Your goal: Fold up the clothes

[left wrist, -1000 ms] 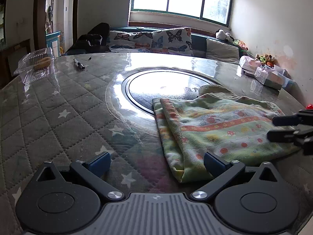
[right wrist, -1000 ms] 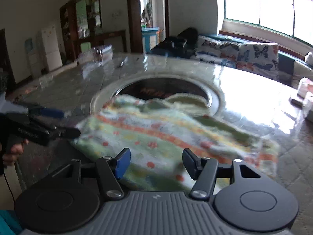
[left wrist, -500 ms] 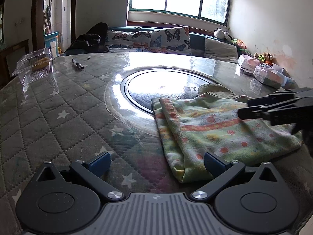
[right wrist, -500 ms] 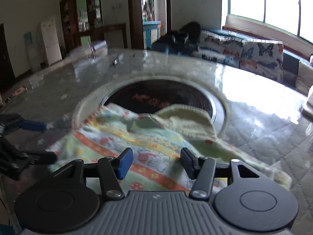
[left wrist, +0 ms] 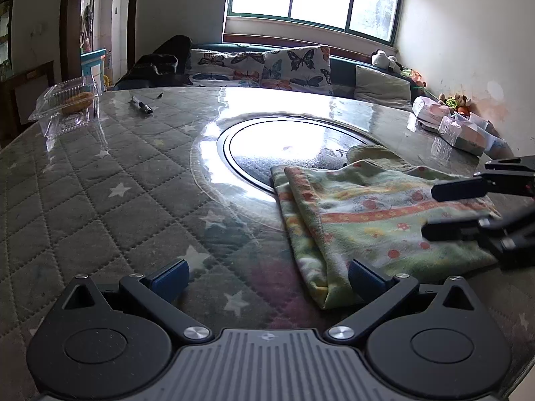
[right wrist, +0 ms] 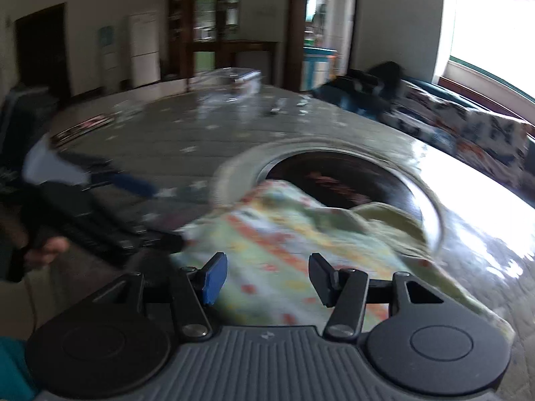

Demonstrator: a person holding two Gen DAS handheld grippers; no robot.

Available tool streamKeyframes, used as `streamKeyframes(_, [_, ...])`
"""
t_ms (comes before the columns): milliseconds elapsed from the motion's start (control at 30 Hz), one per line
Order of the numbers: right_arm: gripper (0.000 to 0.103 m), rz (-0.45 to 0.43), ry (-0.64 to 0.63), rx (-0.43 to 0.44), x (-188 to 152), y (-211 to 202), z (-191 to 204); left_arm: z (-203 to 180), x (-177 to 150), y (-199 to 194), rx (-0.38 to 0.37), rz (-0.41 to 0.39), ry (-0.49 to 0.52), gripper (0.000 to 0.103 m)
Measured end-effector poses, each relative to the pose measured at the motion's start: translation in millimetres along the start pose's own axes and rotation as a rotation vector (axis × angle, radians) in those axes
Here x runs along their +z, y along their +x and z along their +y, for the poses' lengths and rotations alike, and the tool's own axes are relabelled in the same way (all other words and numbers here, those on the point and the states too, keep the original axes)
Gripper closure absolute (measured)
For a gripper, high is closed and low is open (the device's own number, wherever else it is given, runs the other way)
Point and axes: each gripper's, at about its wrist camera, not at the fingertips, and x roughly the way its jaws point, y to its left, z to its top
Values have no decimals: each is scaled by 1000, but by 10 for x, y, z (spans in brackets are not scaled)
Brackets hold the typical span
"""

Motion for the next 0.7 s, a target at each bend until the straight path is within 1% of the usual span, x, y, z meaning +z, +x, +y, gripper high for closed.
streamKeyframes(67, [48,2,-43,22,17,24,133,16,2,-23,4,0,-4,0])
streamKeyframes(167, [49,13,-103,50,32,90,320,70,28,-80,33,-10,-19,0])
streamKeyframes(300, [50,33,-172,71,45,216,520,243,97,-146,44,-23,-98,0])
streamKeyframes(367, [51,41,-202,74,44,259,594,327,131,-165,33,-24,-149,0])
streamKeyframes(467, [52,48,-255,51,51,327,689,418,179,-173,3,-21,-223,0])
streamKeyframes(533, [54,55,-274,44,48,375,719,429,209,-157,-37,-17,-261,0])
streamKeyframes(600, [59,50,-273,42,53,394,713,429,243,-132,-85,-11,-302,0])
streamKeyframes(633, [69,49,-269,36,61,396,709,425,261,-114,-112,-6,-323,0])
streamKeyframes(700, [74,46,-250,28,76,391,686,403,292,-59,-164,10,-367,0])
